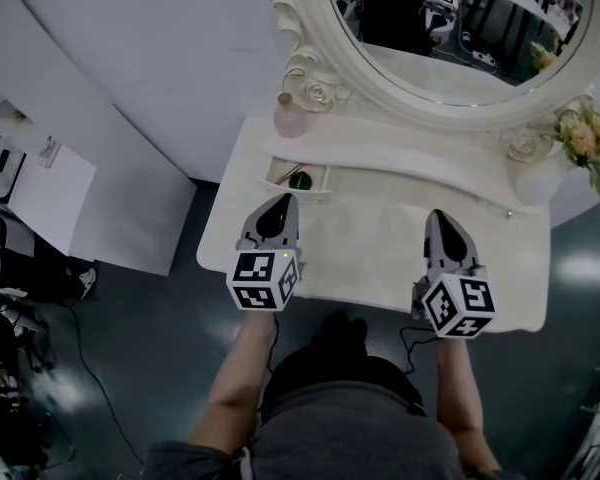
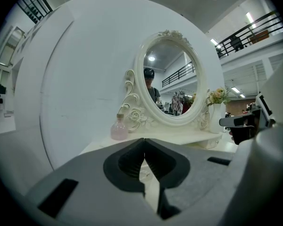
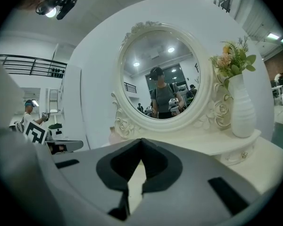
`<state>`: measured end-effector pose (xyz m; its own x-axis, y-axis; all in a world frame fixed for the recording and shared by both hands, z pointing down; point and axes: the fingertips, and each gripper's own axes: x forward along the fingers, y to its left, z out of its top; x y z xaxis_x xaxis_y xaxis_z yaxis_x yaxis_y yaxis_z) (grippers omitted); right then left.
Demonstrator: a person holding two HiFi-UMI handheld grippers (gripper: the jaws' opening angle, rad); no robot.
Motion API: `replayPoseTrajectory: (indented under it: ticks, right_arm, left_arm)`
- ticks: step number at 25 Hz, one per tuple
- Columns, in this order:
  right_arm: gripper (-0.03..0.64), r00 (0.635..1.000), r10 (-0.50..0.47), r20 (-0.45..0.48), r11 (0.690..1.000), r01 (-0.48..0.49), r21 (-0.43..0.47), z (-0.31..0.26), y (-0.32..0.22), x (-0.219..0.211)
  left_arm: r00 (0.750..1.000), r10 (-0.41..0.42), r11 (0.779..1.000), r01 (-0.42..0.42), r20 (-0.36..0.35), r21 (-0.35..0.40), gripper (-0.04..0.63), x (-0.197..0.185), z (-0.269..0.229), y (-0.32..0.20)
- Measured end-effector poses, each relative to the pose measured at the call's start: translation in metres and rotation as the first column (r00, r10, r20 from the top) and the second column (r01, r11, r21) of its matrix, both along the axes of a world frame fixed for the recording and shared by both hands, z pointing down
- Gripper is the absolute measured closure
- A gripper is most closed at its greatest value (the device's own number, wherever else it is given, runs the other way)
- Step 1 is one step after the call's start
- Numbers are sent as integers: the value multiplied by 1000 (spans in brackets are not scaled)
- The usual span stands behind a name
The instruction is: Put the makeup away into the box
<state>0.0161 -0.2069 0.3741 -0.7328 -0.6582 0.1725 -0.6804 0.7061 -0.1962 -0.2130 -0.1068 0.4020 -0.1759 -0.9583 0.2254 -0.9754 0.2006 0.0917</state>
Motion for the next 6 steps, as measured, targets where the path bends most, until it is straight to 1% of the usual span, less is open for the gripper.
replayPoseTrajectory:
  ticks: [6]
  right_arm:
    - [614, 1000, -11, -5, 1000, 11, 2, 1, 4, -4]
  left_arm:
    - [1000, -2, 1000, 2, -5, 5, 589, -2, 1, 3]
